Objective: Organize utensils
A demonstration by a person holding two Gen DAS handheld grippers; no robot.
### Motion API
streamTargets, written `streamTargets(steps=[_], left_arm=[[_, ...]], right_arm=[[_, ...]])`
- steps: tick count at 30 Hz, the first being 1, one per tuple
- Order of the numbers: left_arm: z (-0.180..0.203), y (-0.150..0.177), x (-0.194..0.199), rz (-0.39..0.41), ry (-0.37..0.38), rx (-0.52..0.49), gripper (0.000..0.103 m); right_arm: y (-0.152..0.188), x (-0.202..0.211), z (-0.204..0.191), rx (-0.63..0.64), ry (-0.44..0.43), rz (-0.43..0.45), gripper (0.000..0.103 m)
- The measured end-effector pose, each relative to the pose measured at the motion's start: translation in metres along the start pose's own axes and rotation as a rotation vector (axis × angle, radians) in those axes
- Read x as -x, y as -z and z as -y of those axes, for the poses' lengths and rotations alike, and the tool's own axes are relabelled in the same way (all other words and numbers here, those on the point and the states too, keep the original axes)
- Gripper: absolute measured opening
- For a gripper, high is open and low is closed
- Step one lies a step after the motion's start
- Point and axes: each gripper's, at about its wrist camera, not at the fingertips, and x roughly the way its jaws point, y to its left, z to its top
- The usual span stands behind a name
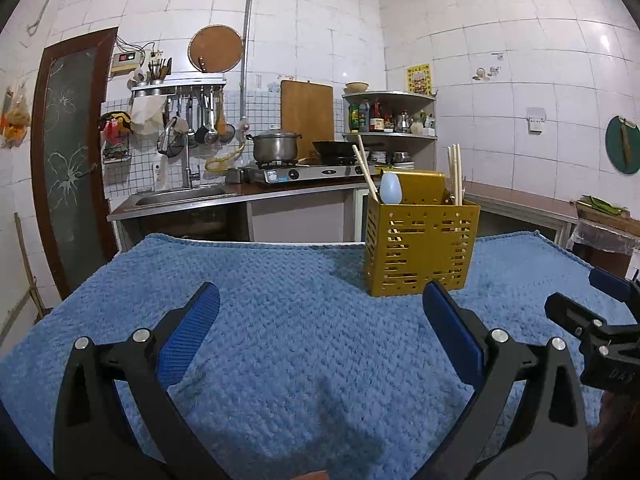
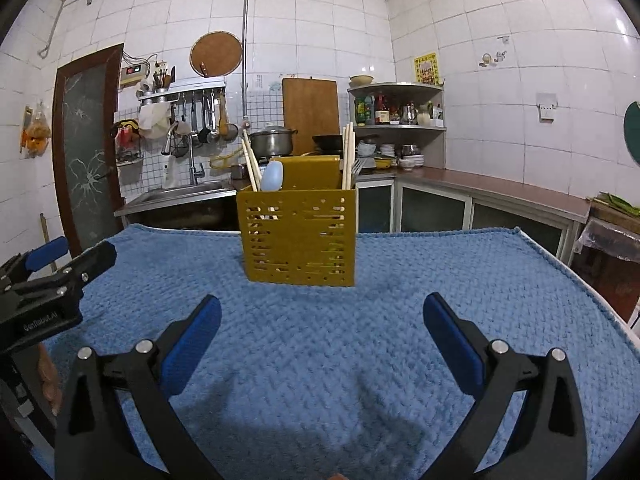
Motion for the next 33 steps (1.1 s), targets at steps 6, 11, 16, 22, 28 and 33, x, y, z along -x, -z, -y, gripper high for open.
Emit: streamTargets(steps=[6, 11, 16, 22, 28, 33], left_arm=[[0.0029, 0.0045, -0.0029, -0.013, 0.008, -0.015, 0.098], [0.002, 0.0047, -0.005, -0.03, 0.015, -0.007, 0.098], [0.0007, 0.0044, -0.0064, -0.036, 0.003, 0.0, 0.098], [0.0069, 0.0055, -0.0006, -0.01, 0.004, -0.026, 0.098], [0.0029, 0.0057, -0.0047, -0.033, 0.011, -0.001, 0.098], [0.0054, 0.0058, -0.004, -0.032, 0.023, -0.012, 0.098]], right_arm=[[-0.001, 0.0001, 0.0018, -0.013, 0.016, -0.004, 0.099], [-0.0011, -0.0002, 0.0003, -0.01, 0.017, -0.006, 0.099], [-0.0021, 0.0007, -0.0013, -0.009, 0.02, -0.009, 0.099], [-0.0021, 0.0014, -0.001, -0.009, 0.021, -0.012, 0.099], [-0.0032, 0.002, -0.0013, -0.006, 0.023, -0.008, 0.099], [-0.0026, 0.0021, -0.0014, -0.005, 0.022, -0.006, 0.099]])
